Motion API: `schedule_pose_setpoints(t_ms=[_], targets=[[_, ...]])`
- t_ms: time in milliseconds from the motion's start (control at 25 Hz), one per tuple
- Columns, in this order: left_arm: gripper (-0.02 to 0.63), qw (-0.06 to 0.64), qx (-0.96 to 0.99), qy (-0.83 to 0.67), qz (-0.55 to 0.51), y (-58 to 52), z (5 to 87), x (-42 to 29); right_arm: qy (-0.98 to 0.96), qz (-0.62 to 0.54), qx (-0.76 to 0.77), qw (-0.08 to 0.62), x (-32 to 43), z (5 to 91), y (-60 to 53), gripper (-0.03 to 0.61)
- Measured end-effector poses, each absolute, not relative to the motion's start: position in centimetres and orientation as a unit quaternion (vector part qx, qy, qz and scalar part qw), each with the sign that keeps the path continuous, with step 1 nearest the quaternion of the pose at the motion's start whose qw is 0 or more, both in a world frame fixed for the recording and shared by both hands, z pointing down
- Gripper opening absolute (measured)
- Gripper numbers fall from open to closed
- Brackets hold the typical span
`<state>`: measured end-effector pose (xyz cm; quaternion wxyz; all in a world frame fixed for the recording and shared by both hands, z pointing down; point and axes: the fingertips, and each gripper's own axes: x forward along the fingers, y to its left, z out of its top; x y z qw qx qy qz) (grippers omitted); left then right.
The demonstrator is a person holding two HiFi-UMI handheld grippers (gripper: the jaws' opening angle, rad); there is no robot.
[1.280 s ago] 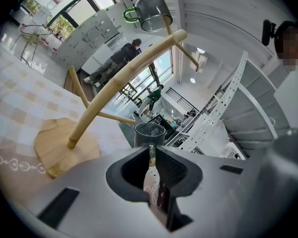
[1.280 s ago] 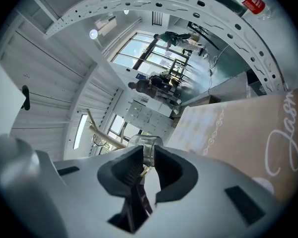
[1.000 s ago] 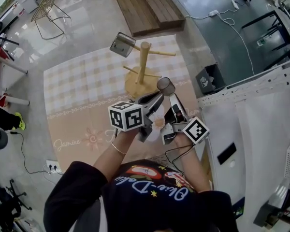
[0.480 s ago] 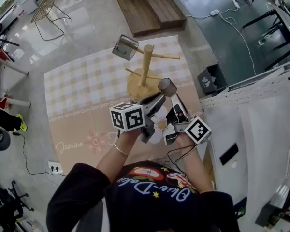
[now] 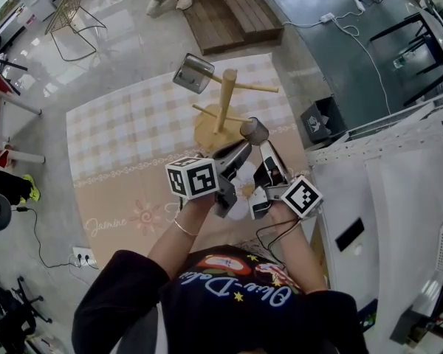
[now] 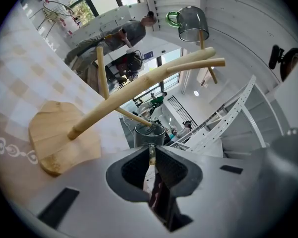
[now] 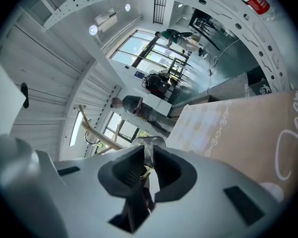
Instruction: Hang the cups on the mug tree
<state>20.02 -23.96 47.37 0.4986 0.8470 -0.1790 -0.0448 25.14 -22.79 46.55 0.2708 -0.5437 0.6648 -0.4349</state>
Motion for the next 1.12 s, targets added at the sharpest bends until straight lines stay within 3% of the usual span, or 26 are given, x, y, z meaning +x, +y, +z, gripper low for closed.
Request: schedule_pose_setpoints(t_ms=[1120], targets=[[0.046,0.536,0.822,-0.168,-0.096,-25.1,47.3,18.5,0.68,-0.426,-0.541,0.25,23.6,45.9,-24.2,0.063]])
